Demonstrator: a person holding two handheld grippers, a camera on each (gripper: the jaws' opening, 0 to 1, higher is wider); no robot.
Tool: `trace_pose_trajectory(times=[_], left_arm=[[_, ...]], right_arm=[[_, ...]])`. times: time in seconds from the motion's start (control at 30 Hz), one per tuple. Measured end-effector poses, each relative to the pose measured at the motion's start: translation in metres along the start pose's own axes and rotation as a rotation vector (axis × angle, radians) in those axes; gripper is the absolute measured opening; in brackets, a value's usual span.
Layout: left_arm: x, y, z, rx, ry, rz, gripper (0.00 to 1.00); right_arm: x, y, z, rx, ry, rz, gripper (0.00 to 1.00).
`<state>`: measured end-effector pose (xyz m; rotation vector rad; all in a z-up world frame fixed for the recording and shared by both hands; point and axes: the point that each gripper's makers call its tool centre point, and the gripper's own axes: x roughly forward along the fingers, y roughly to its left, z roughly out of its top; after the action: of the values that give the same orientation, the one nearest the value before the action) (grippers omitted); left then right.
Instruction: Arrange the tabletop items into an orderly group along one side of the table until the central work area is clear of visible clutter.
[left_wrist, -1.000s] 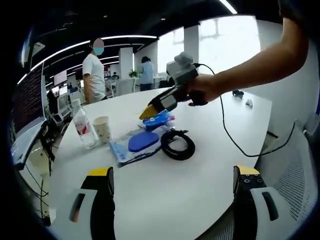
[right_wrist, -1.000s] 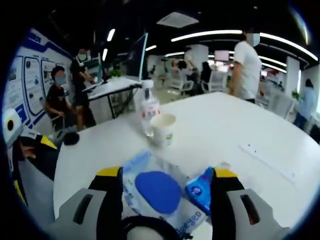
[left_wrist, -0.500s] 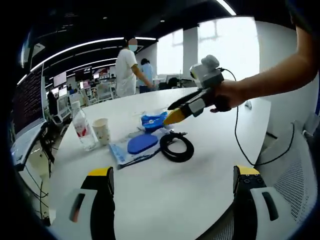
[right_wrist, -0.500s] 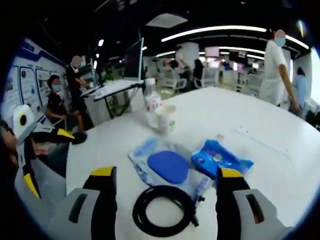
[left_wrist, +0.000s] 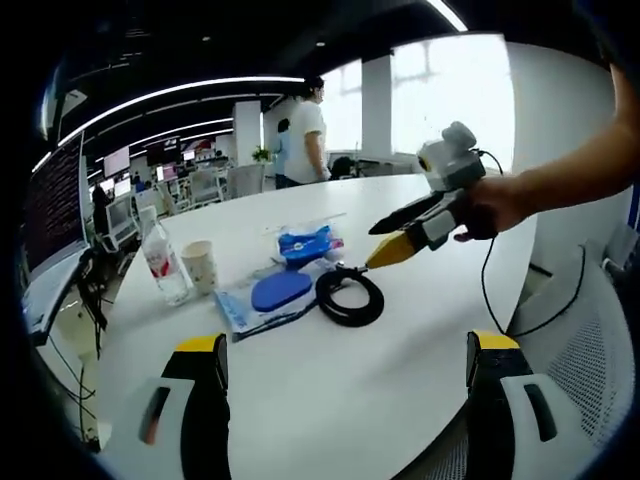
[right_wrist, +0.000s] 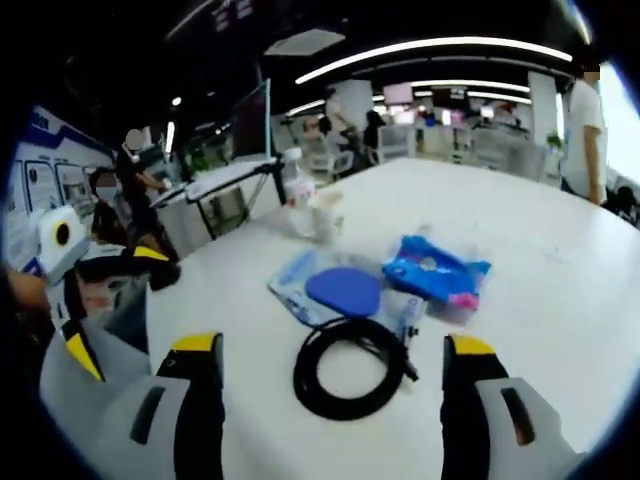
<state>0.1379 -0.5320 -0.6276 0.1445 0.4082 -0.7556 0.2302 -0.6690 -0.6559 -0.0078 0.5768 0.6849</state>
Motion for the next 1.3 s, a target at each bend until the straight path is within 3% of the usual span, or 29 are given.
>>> trace_pose_trajectory(times=[0.3,0.87,1.03,1.3], left_arm=[[0.0,0.002,0.0,-0.003,-0.002,0.003,0.99],[-0.001,0.011,0.004,-0.1,-0.022,0.036,0.99],[0.009,0.009,0.005,-0.14,-0.016,0.034,0.99],[0.043,-0.006,0.006,-0.128,0.041,-0.02,0.99]], right_arm=[[-0.019,0.004,-0.024,0.059,0.003,-0.034,0.91],[-0.047,0.005,-0.057,0.122,0.004,-0.073,0.91],[-0.05,0.005,-0.062,0.142,0.0,-0.084,0.91],[-0.051,-0.002,-0.065,0.174,-0.008,-0.108,0.9]])
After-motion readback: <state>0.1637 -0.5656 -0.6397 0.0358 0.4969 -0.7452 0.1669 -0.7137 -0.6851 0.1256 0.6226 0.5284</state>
